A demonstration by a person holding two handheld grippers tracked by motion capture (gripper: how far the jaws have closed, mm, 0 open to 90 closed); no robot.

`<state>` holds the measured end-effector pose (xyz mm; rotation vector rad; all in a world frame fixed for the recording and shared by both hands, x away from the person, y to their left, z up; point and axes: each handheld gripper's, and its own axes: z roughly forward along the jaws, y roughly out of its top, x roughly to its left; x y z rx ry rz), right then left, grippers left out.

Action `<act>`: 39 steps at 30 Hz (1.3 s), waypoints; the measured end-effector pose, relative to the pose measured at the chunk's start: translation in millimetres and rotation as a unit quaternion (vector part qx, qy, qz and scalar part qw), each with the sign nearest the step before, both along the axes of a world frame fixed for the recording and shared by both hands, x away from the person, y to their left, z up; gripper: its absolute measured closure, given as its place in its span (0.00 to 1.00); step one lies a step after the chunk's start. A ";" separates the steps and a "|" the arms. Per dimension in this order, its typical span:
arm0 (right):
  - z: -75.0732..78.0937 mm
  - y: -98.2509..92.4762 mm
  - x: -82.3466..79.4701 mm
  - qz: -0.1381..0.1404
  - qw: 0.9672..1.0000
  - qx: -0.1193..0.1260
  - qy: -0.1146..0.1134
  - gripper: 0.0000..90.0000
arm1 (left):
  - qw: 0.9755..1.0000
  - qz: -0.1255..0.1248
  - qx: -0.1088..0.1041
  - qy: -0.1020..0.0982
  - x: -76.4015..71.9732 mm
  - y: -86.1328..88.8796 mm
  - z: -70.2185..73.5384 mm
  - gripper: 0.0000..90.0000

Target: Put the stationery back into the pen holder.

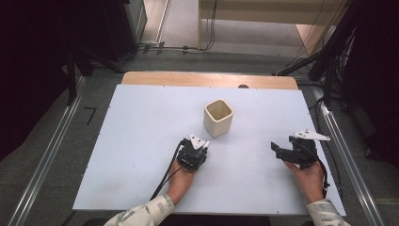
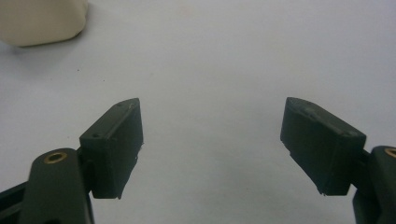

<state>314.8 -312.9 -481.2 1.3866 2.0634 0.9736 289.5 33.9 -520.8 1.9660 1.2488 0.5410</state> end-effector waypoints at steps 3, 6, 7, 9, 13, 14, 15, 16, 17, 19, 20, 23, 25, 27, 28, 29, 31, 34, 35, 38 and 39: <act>0.0 -0.1 -0.1 0.000 1.000 0.000 0.000 0.22 | 1.000 -0.003 -0.002 0.001 0.4 0.8 0.0 0.88; -0.1 -0.3 -0.1 0.000 1.000 0.000 0.001 0.22 | 1.000 -0.004 -0.004 -0.001 0.4 0.8 0.0 0.88; -0.1 -0.4 -0.1 0.000 1.000 0.000 0.001 0.22 | 1.000 -0.003 -0.008 -0.001 0.6 0.9 0.0 0.88; 0.0 -0.5 -0.2 0.000 1.000 0.000 0.001 0.22 | 1.000 -0.008 -0.009 -0.001 0.3 1.6 0.9 0.88; 0.1 -1.3 -0.4 0.000 1.000 0.003 0.001 0.22 | 0.999 -0.005 -0.027 -0.017 -1.3 3.4 4.8 0.88; 0.0 -1.4 -0.4 0.000 1.000 0.003 0.001 0.22 | 0.999 -0.005 -0.031 -0.018 -1.2 4.5 6.1 0.88; 0.0 -1.4 -0.4 0.000 1.000 0.003 0.001 0.22 | 0.999 -0.003 -0.034 -0.017 -1.2 5.8 7.2 0.88; -0.1 -1.4 -0.3 0.000 1.000 0.003 0.001 0.22 | 0.999 -0.002 -0.040 -0.017 -1.3 6.7 8.2 0.88; -0.2 -1.4 -0.2 0.000 1.000 0.002 0.001 0.22 | 0.999 -0.001 -0.042 -0.018 -1.2 7.8 9.3 0.88; -0.2 -1.3 -0.2 0.000 1.000 0.003 0.001 0.22 | 0.999 0.001 -0.049 -0.020 -1.4 9.2 11.2 0.88; -0.2 -1.3 -0.2 -0.001 1.000 0.002 0.001 0.22 | 0.999 -0.001 -0.050 -0.018 -1.6 10.1 12.4 0.88; 0.0 -1.5 -0.2 -0.001 1.000 0.003 0.002 0.22 | 0.998 0.000 -0.054 -0.022 -1.8 11.1 14.7 0.88; 0.0 -1.6 -0.2 -0.002 1.000 0.003 0.002 0.23 | 0.998 0.000 -0.051 -0.024 -2.0 11.6 15.3 0.88; -0.1 -1.4 -0.2 -0.002 1.000 0.003 0.002 0.23 | 0.998 -0.002 -0.054 -0.024 -1.7 11.5 14.8 0.88; 0.0 -1.4 -0.3 -0.001 1.000 0.003 0.002 0.23 | 0.998 -0.003 -0.055 -0.024 -1.9 11.3 14.7 0.88; 0.1 -1.4 -0.4 -0.002 1.000 0.003 0.002 0.23 | 0.998 -0.005 -0.053 -0.025 -2.2 11.4 15.0 0.88; 0.2 -1.7 -0.4 -0.001 1.000 0.004 0.002 0.23 | 0.998 -0.007 -0.052 -0.027 -2.6 10.5 15.1 0.89; 0.1 -1.9 -0.4 -0.001 1.000 0.004 0.002 0.23 | 0.998 -0.014 -0.057 -0.024 -2.6 11.2 16.3 0.89; 0.1 -1.9 -0.5 -0.002 1.000 0.004 0.002 0.23 | 0.998 -0.017 -0.060 -0.023 -2.5 11.3 17.0 0.89; 0.2 -2.1 -0.4 -0.003 1.000 0.005 0.002 0.23 | 0.997 -0.018 -0.066 -0.025 -2.9 12.2 20.0 0.89; 0.2 -2.1 -0.4 -0.003 1.000 0.005 0.002 0.23 | 0.997 -0.018 -0.064 -0.029 -3.2 12.8 21.2 0.89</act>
